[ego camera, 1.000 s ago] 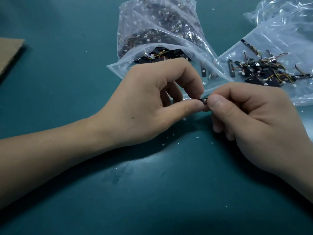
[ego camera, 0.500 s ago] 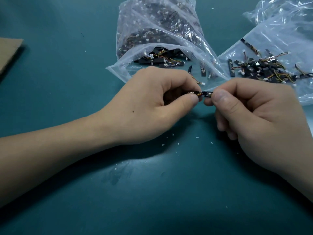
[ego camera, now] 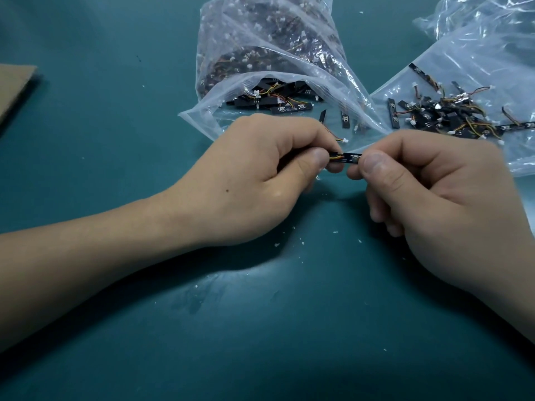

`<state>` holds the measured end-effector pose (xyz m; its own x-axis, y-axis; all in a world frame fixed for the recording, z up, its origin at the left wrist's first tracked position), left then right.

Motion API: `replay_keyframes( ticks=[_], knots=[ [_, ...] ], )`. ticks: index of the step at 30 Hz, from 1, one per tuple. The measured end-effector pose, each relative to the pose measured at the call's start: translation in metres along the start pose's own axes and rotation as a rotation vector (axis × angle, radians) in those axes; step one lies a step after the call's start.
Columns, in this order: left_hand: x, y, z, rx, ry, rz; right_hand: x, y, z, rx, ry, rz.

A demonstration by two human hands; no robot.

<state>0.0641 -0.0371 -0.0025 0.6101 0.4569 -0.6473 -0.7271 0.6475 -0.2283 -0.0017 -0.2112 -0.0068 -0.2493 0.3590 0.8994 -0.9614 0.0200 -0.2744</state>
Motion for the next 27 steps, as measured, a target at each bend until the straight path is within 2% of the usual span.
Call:
replay_keyframes(
  ticks=[5,17,27],
  knots=[
    [-0.001,0.0009,0.0016,-0.018,-0.062,0.001,0.0012,0.0013,-0.001,0.016,0.007,0.006],
    [0.0003,0.001,0.0025,-0.09,-0.025,0.008,0.0007,-0.0003,0.0013,-0.005,-0.026,-0.017],
    [0.0013,0.0015,0.0025,-0.061,0.048,0.006,0.0,0.0003,0.0006,0.0,-0.051,-0.017]
  ],
)
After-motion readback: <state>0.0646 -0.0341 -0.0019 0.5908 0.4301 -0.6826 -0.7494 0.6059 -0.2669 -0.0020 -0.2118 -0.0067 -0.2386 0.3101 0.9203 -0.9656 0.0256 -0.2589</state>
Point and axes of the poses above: each hand's wrist, its own y-axis away from the middle knuckle, its own z-axis out of the back of the hand, x = y × z, the point moved 4 cm from there along -y, towards the middle knuckle, and after that the axes turned 9 degrees about -y, right-handed, at the moved point
